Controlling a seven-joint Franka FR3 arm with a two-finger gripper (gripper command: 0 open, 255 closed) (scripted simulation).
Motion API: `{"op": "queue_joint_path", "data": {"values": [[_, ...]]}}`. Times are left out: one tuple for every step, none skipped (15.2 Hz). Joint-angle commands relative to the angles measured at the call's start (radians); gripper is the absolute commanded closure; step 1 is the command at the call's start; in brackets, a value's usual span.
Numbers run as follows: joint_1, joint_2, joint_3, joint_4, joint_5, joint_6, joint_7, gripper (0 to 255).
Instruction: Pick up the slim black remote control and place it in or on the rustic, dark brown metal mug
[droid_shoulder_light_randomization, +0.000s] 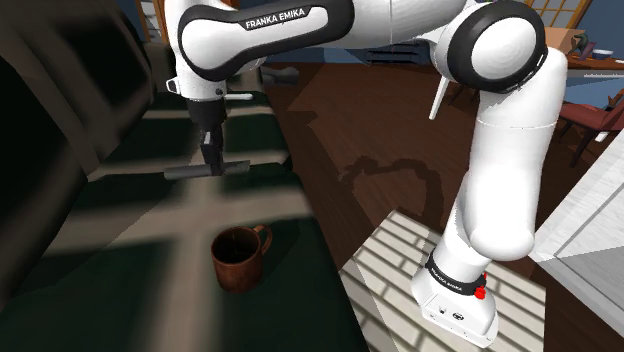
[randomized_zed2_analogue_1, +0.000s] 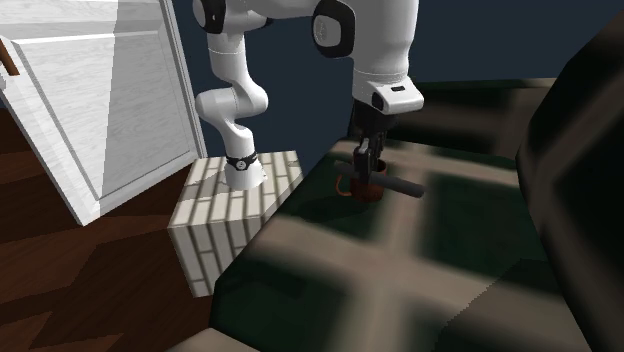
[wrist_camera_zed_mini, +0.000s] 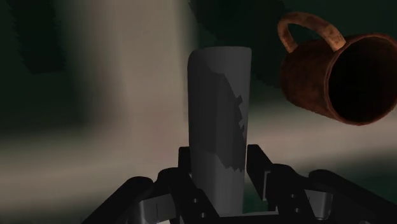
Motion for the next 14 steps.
{"op": "queue_joint_path", "data": {"values": [[0.005,-0.072,0.009,-0.094,0.016,0.024,0.013,255],[0.01,-0.103,0.016,-0.136,0.024,0.037,0.022,255],[0.015,-0.134,0.022,-0.177,0.032,0.048,0.032,255],[0.021,-0.164,0.028,-0.216,0.04,0.059,0.042,255],[0.027,-0.194,0.035,-0.253,0.049,0.069,0.051,255],[0.034,-0.223,0.042,-0.289,0.057,0.077,0.062,255],[0.041,-0.252,0.049,-0.324,0.066,0.085,0.072,255],[0.049,-0.279,0.056,-0.357,0.076,0.093,0.082,255],[0.057,-0.307,0.064,-0.389,0.086,0.099,0.093,255],[0.065,-0.334,0.072,-0.42,0.095,0.105,0.104,255],[0.073,-0.36,0.08,-0.449,0.106,0.11,0.116,255],[0.083,-0.386,0.088,-0.477,0.116,0.115,0.127,255],[0.089,-0.403,0.094,-0.495,0.123,0.118,0.135,255],[0.089,-0.4,0.095,-0.506,0.123,0.131,0.135,255]]}}
